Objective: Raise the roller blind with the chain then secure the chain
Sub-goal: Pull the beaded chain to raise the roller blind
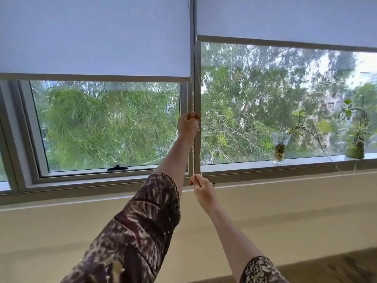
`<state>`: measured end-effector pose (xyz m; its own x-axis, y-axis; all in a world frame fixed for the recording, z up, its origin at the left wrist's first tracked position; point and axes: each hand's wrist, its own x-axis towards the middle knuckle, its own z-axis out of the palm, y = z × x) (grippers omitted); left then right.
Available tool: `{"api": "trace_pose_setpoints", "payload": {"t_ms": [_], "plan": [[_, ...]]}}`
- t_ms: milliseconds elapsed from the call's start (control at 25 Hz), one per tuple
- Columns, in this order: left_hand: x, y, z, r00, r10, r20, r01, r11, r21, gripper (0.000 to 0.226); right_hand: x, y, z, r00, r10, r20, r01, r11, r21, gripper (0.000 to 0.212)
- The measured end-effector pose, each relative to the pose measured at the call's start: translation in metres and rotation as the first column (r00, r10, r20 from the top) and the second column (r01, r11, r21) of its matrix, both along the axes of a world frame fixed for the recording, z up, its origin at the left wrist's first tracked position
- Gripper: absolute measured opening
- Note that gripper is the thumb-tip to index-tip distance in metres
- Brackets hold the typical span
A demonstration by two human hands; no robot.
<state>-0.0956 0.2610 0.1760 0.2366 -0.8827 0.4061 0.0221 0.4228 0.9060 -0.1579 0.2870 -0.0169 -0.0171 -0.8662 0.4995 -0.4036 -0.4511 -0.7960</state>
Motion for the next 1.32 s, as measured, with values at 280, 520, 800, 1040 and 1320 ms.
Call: {"api": "trace_pose_setpoints", "payload": {"t_ms": [280,520,800,1040,1320], "plan": [[-0.011,0.009,-0.039,0.986,0.056,0.158,-0.036,0.992,-0.124,0.029,-0.020,-0.014,0.011,0.965,0.077,0.251,-0.141,0.958,0.250,0.031],[-0.016,0.005,-0.069,0.966,0.138,0.220,-0.103,0.981,-0.165,0.034,-0.041,-0.021,0.118,0.907,0.097,0.411,-0.127,0.991,0.046,0.051],[-0.032,0.012,-0.106,0.976,0.051,0.214,-0.013,0.984,-0.175,0.040,-0.027,-0.014,0.218,0.924,0.137,0.357,-0.103,0.988,-0.113,0.036],[-0.015,0.022,-0.108,0.938,-0.102,0.331,0.141,0.985,-0.096,0.034,-0.009,-0.006,0.212,0.942,0.072,0.328,0.020,0.963,-0.268,0.033],[0.020,0.020,-0.087,0.909,-0.329,0.254,0.298,0.942,0.153,0.055,-0.017,-0.006,0.141,0.967,-0.006,0.255,0.069,0.969,-0.238,0.029]]}}
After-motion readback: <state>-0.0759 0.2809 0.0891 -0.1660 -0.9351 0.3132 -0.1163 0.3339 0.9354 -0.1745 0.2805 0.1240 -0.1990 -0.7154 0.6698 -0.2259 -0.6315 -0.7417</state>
